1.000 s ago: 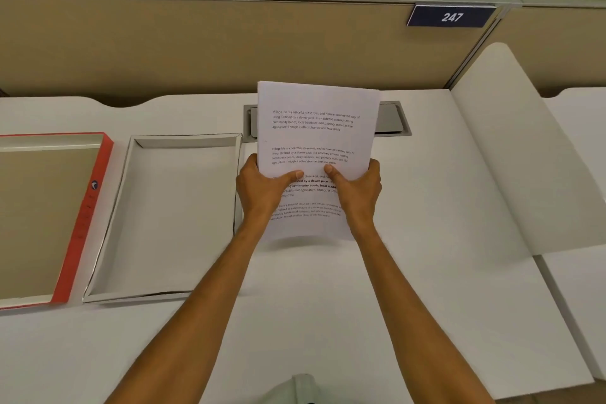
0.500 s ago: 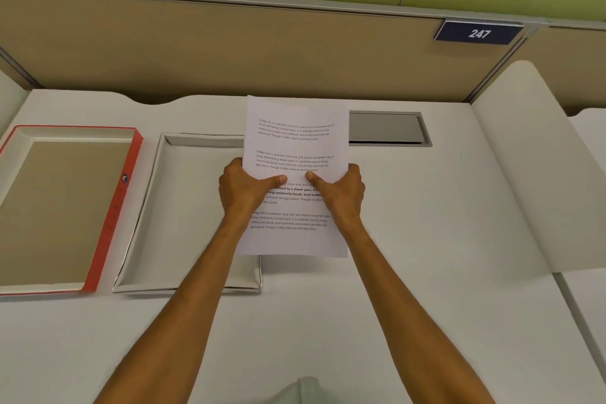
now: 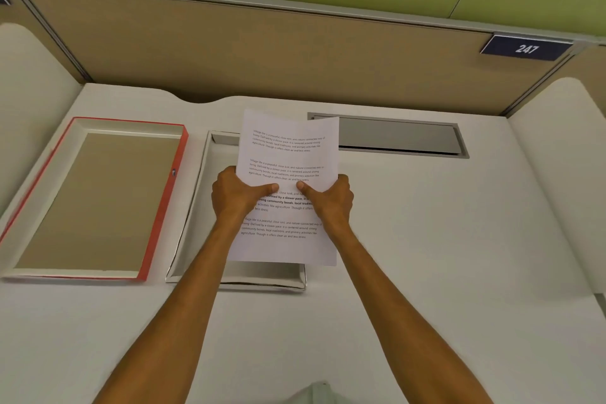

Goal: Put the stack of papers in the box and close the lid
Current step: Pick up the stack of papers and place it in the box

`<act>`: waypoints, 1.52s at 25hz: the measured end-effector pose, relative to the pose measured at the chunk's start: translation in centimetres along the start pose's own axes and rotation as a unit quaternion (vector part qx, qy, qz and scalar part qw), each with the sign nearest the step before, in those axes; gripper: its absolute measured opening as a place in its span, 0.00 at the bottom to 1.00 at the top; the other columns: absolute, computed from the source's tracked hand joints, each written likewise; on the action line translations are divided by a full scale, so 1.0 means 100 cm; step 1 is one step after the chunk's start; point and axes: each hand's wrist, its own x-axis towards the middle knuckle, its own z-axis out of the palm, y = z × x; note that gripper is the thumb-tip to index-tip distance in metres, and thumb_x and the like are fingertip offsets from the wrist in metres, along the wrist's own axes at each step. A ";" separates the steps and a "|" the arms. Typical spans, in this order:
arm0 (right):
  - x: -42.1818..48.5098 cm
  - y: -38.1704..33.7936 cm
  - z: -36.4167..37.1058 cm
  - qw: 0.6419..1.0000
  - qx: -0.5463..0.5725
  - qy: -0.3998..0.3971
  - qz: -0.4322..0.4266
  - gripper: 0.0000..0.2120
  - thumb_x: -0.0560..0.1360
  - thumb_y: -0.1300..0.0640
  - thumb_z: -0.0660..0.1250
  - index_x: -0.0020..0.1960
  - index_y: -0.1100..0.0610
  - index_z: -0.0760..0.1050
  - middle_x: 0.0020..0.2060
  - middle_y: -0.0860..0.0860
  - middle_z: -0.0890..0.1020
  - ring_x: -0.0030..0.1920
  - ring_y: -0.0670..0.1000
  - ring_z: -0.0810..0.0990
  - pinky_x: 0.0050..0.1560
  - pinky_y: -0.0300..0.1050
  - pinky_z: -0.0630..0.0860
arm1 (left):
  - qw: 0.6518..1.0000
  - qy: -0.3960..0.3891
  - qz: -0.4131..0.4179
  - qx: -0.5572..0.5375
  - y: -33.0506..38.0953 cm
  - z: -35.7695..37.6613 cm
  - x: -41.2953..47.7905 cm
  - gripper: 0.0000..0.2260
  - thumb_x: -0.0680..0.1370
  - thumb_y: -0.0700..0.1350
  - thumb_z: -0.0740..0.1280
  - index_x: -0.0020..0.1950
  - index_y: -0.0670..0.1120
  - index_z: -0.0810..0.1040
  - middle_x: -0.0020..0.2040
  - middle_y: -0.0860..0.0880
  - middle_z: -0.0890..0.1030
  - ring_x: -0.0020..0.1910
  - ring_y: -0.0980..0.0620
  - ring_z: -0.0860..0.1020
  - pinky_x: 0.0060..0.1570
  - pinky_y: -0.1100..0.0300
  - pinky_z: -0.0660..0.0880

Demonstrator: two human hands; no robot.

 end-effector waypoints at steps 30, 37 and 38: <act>-0.003 0.008 0.092 0.989 -0.116 -0.085 0.028 0.24 0.74 0.58 0.72 0.64 0.65 0.66 0.62 0.61 0.75 0.62 0.59 0.77 0.59 0.49 0.76 | 0.998 -0.053 -0.041 -0.017 -0.090 -0.023 0.053 0.25 0.68 0.51 0.80 0.59 0.41 0.78 0.59 0.42 0.83 0.54 0.42 0.83 0.42 0.57 0.77; -0.002 0.012 0.095 0.989 -0.115 -0.085 0.031 0.22 0.76 0.60 0.70 0.64 0.67 0.66 0.63 0.62 0.75 0.62 0.60 0.77 0.58 0.48 0.76 | 0.997 -0.059 -0.047 -0.012 -0.092 -0.018 0.056 0.24 0.68 0.51 0.80 0.58 0.41 0.78 0.59 0.41 0.83 0.54 0.42 0.83 0.43 0.55 0.78; -0.001 0.012 0.095 0.989 -0.113 -0.086 0.033 0.22 0.76 0.60 0.70 0.64 0.67 0.66 0.63 0.62 0.75 0.62 0.60 0.77 0.58 0.48 0.76 | 0.997 -0.058 -0.049 -0.010 -0.093 -0.017 0.055 0.25 0.68 0.51 0.80 0.59 0.41 0.78 0.59 0.41 0.83 0.54 0.42 0.83 0.44 0.53 0.79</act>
